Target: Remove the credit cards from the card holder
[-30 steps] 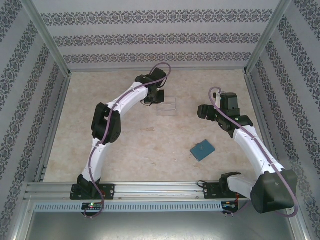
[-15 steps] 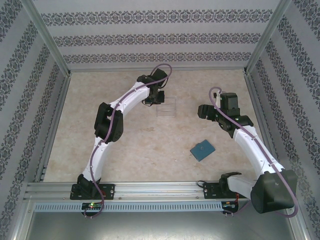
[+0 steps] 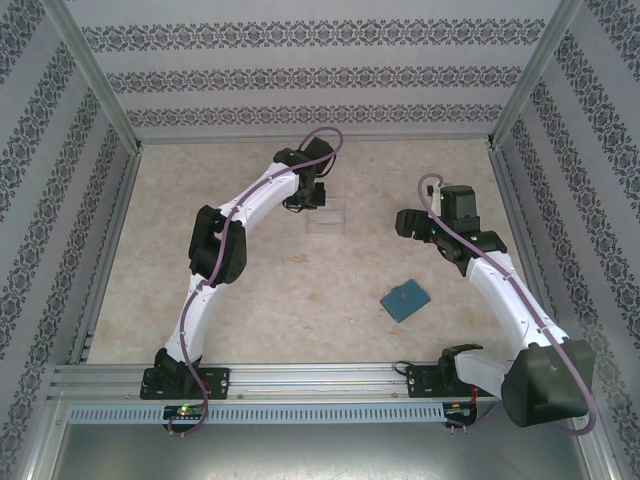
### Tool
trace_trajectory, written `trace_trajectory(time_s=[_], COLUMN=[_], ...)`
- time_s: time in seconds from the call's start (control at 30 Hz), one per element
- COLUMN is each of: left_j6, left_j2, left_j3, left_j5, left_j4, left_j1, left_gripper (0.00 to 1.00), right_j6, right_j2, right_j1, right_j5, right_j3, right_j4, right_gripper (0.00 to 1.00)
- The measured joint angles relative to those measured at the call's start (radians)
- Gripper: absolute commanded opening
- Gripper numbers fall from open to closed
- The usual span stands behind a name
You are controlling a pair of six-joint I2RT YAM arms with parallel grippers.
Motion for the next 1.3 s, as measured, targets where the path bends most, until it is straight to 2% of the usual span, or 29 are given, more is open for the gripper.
trace_trajectory(time_s=[0.3,0.5,0.7,0.8,0.97,1.1,1.2,1.3], left_j6=[-0.029,-0.032,-0.032,-0.032,-0.031,-0.031,-0.031,-0.031], left_j2=[-0.01,-0.041,-0.157,-0.232,-0.344,-0.41,-0.448,-0.478], left_j3=[-0.028,-0.045,-0.133,-0.197,-0.319,-0.42,-0.491,-0.552], left_j5=[0.001,0.002,0.008,0.009,0.009,0.008,0.008,0.008], left_j4=[0.001,0.002,0.014,0.035,0.084,0.126,0.154,0.177], left_j1=[0.0,0.0,0.0,0.0,0.0,0.0,0.0,0.0], left_gripper=[0.21,0.25,0.27,0.28,0.29,0.3,0.3,0.31], right_j6=[0.01,0.106,0.278,0.385,0.592,0.748,0.845,0.916], right_j2=[-0.024,-0.038,-0.035,-0.034,-0.031,-0.007,0.02,0.058], right_j1=[-0.003,0.005,0.057,0.098,0.191,0.229,0.236,0.236], right_j5=[0.0,-0.01,-0.02,-0.014,0.054,0.104,0.113,0.106], right_j3=[0.0,0.01,0.024,0.025,0.025,0.024,-0.001,-0.053], right_j4=[-0.013,-0.076,-0.161,-0.204,-0.304,-0.397,-0.434,-0.445], right_gripper=[0.84,0.79,0.78,0.82,0.84,0.86,0.9,0.98])
